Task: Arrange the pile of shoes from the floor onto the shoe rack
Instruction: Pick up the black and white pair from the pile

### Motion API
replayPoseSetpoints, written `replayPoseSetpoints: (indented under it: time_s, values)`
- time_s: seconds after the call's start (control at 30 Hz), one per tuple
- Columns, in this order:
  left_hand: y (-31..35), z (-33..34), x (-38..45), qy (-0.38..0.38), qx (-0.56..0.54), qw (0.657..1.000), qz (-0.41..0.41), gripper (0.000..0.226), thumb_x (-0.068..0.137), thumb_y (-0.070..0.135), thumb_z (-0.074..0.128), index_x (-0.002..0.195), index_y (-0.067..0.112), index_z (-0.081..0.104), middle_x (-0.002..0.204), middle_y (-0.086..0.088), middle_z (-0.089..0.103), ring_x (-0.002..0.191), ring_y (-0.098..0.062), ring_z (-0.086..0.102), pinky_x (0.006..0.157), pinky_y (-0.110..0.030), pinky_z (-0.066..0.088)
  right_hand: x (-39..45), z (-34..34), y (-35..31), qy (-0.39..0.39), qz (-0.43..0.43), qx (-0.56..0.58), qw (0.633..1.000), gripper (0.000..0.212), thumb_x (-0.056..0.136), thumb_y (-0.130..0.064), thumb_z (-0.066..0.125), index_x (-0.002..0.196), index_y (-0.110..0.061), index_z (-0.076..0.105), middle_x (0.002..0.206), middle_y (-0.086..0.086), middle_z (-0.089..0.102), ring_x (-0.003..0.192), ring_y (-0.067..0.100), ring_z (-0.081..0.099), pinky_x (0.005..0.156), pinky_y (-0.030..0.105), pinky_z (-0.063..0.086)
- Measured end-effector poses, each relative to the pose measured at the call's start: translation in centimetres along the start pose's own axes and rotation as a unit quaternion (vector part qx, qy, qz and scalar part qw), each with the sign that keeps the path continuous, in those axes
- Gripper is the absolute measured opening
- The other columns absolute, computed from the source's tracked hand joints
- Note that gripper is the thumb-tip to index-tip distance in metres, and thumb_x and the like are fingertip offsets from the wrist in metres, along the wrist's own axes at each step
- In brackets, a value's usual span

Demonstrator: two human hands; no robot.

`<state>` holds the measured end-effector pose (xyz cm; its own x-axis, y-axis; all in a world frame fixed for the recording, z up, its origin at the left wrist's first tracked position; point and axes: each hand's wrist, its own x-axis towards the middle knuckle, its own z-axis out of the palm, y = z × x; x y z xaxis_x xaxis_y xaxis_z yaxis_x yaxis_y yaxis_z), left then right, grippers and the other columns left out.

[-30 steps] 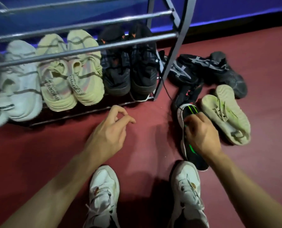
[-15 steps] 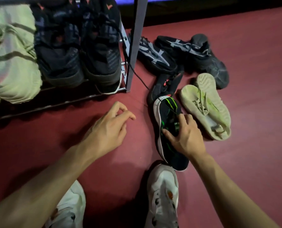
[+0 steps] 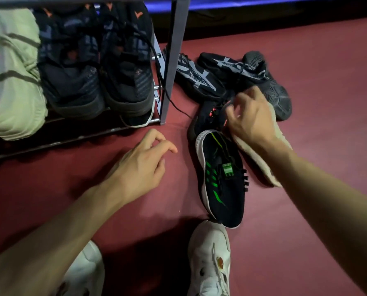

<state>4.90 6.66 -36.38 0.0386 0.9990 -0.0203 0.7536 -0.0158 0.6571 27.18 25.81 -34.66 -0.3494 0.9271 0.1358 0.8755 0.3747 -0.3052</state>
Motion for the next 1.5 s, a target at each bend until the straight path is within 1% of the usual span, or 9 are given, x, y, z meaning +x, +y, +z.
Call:
replayPoseSetpoints:
  time_s: [0.27,0.57,0.67,0.87,1.03,1.1,1.2,1.33,1.5]
  values:
    - [1.7,-1.4,3.5,-0.002,-0.007,0.999,0.049,0.033,0.091,0.01,0.056,0.116,0.032,0.058,0.115,0.011,0.04,0.083,-0.016,0.056,0.074,-0.043,0.054,9.0,5.1,-1.6,-0.302,0.019,-0.145,0.942,0.072,0.088,-0.044,0.067,0.148,-0.028,0.032,0.145,0.019,0.032,0.128,0.045,0.038,0.104,0.053,0.043]
    - [1.6,-2.0,6.0,-0.003,0.031,0.996,0.088,0.036,0.089,0.004,0.054,0.116,0.028,0.06,0.111,0.008,0.041,0.083,-0.02,0.056,0.074,-0.043,0.052,9.9,5.2,-0.2,-0.223,0.011,-0.15,0.963,0.035,0.096,-0.034,0.056,0.123,-0.012,0.058,0.136,0.019,0.031,0.113,0.045,0.048,0.094,0.05,0.047]
    - [1.6,-1.8,6.0,-0.004,0.028,0.996,0.087,0.036,0.089,0.005,0.053,0.116,0.027,0.06,0.111,0.008,0.042,0.083,-0.02,0.056,0.075,-0.043,0.052,10.4,4.0,0.4,-0.228,-0.039,-0.226,0.946,0.034,0.096,-0.04,0.056,0.125,-0.021,0.058,0.144,0.019,0.025,0.124,0.047,0.036,0.103,0.054,0.04]
    - [1.9,-1.0,5.8,0.004,0.025,0.998,0.064,0.035,0.088,0.005,0.054,0.115,0.027,0.062,0.11,0.007,0.044,0.079,-0.018,0.057,0.073,-0.041,0.052,11.8,0.3,5.2,-0.315,0.038,-0.275,0.908,0.029,0.092,-0.05,0.064,0.121,-0.047,0.059,0.166,0.01,-0.009,0.149,0.05,-0.002,0.114,0.068,0.02]
    - [2.9,-0.9,6.1,0.024,0.003,0.999,0.035,0.032,0.089,0.007,0.056,0.113,0.028,0.062,0.109,0.009,0.043,0.067,-0.01,0.049,0.072,-0.041,0.05,13.1,-0.1,7.0,-0.392,-0.037,-0.345,0.852,0.035,0.09,-0.066,0.053,0.12,-0.049,0.056,0.143,0.012,0.04,0.129,0.041,0.036,0.097,0.061,0.047]
    - [3.2,-1.0,6.3,0.029,-0.001,0.999,0.03,0.032,0.09,0.007,0.055,0.112,0.028,0.062,0.11,0.01,0.043,0.067,-0.009,0.05,0.072,-0.04,0.05,12.9,0.5,6.7,-0.391,-0.056,-0.361,0.845,0.037,0.093,-0.063,0.05,0.124,-0.044,0.056,0.134,0.009,0.051,0.129,0.037,0.038,0.101,0.057,0.043]
    - [3.1,-1.2,6.4,0.032,-0.01,0.999,0.018,0.032,0.09,0.008,0.056,0.114,0.028,0.062,0.111,0.01,0.042,0.073,-0.003,0.052,0.077,-0.032,0.05,11.0,1.0,5.8,-0.366,-0.059,-0.306,0.877,0.032,0.1,-0.044,0.049,0.124,-0.026,0.059,0.129,0.01,0.053,0.122,0.032,0.045,0.111,0.054,0.034]
    - [2.9,-1.2,5.9,0.026,-0.02,0.999,0.016,0.033,0.093,0.006,0.057,0.119,0.025,0.062,0.112,0.011,0.042,0.084,0.016,0.05,0.075,-0.002,0.036,6.6,0.4,6.3,-0.245,-0.054,-0.156,0.955,0.029,0.095,-0.031,0.058,0.114,-0.01,0.062,0.113,0.022,0.048,0.105,0.042,0.045,0.093,0.05,0.042]
    - [3.3,-0.4,5.4,0.015,-0.008,1.0,0.011,0.04,0.093,0.01,0.058,0.128,0.029,0.055,0.116,0.01,0.041,0.079,-0.007,0.055,0.075,-0.04,0.053,1.8,-1.4,3.8,-0.163,-0.123,-0.042,0.978,0.024,0.089,-0.033,0.051,0.099,-0.013,0.058,0.097,0.012,0.047,0.091,0.033,0.045,0.08,0.038,0.03]
